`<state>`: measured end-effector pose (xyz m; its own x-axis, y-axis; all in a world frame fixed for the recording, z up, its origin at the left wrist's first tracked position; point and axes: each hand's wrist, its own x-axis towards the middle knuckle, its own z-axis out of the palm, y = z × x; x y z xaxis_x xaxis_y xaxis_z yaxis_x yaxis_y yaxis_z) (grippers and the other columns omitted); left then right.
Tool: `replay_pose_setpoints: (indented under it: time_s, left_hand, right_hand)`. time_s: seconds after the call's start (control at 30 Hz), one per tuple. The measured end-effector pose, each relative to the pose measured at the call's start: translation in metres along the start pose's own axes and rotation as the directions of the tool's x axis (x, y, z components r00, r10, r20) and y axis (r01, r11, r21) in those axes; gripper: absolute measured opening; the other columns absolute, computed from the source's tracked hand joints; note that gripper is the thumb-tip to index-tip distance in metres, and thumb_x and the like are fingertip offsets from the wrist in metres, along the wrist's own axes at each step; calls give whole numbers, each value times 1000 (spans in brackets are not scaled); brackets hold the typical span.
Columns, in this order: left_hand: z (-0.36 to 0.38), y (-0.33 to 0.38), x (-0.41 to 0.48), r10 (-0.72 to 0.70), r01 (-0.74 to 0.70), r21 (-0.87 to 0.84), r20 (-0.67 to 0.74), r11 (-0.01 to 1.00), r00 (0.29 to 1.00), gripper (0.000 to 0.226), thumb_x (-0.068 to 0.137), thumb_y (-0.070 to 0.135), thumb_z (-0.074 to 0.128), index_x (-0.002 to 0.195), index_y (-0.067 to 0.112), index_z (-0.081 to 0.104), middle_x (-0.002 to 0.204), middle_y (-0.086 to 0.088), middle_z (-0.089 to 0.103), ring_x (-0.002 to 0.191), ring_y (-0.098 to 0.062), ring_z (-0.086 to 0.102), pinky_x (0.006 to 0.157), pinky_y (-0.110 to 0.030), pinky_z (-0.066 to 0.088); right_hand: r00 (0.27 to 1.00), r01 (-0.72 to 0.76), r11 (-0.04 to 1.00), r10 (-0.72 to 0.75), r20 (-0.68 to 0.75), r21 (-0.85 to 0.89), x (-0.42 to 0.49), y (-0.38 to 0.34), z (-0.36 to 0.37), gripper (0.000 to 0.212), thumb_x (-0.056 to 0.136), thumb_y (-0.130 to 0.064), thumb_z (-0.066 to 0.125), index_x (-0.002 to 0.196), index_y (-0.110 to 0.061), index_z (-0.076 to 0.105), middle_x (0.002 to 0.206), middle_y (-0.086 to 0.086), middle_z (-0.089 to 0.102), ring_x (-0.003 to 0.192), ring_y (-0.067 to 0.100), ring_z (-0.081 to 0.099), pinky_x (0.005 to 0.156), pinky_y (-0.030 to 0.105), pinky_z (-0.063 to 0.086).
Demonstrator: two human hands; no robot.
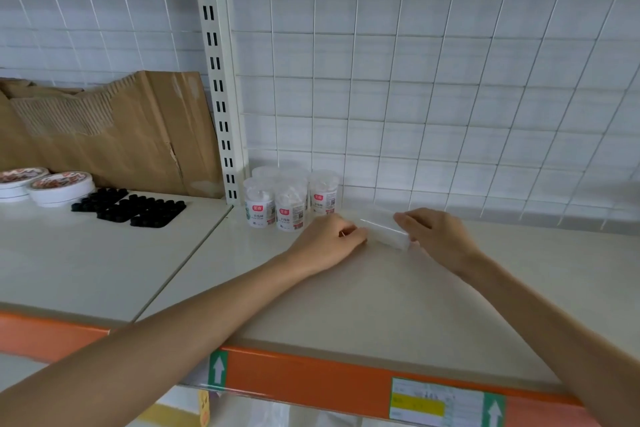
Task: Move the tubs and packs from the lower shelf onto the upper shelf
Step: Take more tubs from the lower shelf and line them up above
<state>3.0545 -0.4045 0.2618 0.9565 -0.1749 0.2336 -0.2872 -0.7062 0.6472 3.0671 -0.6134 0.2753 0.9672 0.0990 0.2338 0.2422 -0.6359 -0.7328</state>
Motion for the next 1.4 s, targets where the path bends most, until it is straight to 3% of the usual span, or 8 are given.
replay_pose_setpoints:
  time_s: [0.13, 0.33, 0.57, 0.73, 0.9, 1.17, 1.27, 1.4]
  left_hand:
    - [2, 4, 0, -29, 26, -105, -29, 994, 999, 63, 94, 58, 45, 89, -1, 68, 88, -17, 68, 80, -24, 63, 78, -39, 48]
    - [3, -4, 3, 15, -24, -217, -43, 976, 999, 49, 86, 61, 62, 115, 21, 68, 98, 8, 71, 90, -1, 65, 84, -23, 51]
    - [-3, -5, 6, 53, -63, -268, -45, 961, 998, 40, 90, 35, 69, 128, 27, 62, 101, 8, 70, 93, -7, 65, 85, -22, 50]
    - [-5, -1, 3, -34, 30, -444, 0, 895, 999, 43, 91, 28, 69, 131, 27, 52, 113, 7, 69, 104, -5, 64, 86, -21, 48]
    - [-6, 2, 3, -64, 51, -509, -9, 859, 998, 41, 83, 33, 77, 118, 22, 59, 112, 8, 69, 102, -5, 66, 82, -25, 52]
    - [-8, 5, 0, 12, -25, -449, -32, 893, 999, 29, 89, 35, 70, 115, 21, 66, 105, 10, 71, 88, -8, 68, 73, -23, 52]
    - [-12, 4, 0, 28, -24, -450, 2, 893, 1000, 24, 93, 30, 66, 116, 23, 66, 108, 7, 71, 97, -17, 68, 81, -26, 55]
    - [-16, 5, 0, 66, -40, -485, 37, 873, 997, 37, 94, 21, 64, 130, 17, 56, 117, 2, 67, 97, -9, 67, 85, -25, 53]
  right_hand:
    - [996, -82, 962, 87, -11, 261, -4, -3, 9, 22, 91, -42, 64, 96, -22, 70, 78, -3, 70, 79, 16, 65, 74, 30, 55]
    - [991, -121, 873, 78, 110, 472, -7, -8, 9, 29, 86, -23, 73, 112, -12, 65, 101, 4, 73, 88, 16, 70, 71, 25, 54]
    - [984, -68, 865, -25, 178, 497, -10, -6, 5, 36, 90, 2, 63, 121, -15, 60, 108, 2, 74, 101, 16, 68, 88, 30, 55]
    - [983, -38, 859, -60, 176, 510, -10, -4, 5, 37, 89, -3, 67, 119, -22, 58, 102, -4, 75, 97, 12, 68, 87, 31, 52]
    - [986, -4, 872, -78, 148, 489, -9, -4, 6, 47, 80, -12, 78, 122, -24, 61, 104, -3, 75, 99, 15, 69, 92, 30, 50]
    - [984, 41, 894, -112, 135, 446, -12, -4, 7, 43, 76, -13, 82, 115, -21, 65, 104, 1, 72, 92, 13, 69, 82, 23, 54]
    - [971, 37, 879, -143, 189, 476, -12, -3, 3, 40, 83, -9, 75, 118, -22, 62, 111, -3, 72, 97, 14, 68, 82, 24, 50]
    - [951, 17, 847, -178, 254, 531, -13, -4, -5, 37, 90, -2, 65, 121, -20, 56, 111, -1, 73, 91, 9, 65, 77, 19, 48]
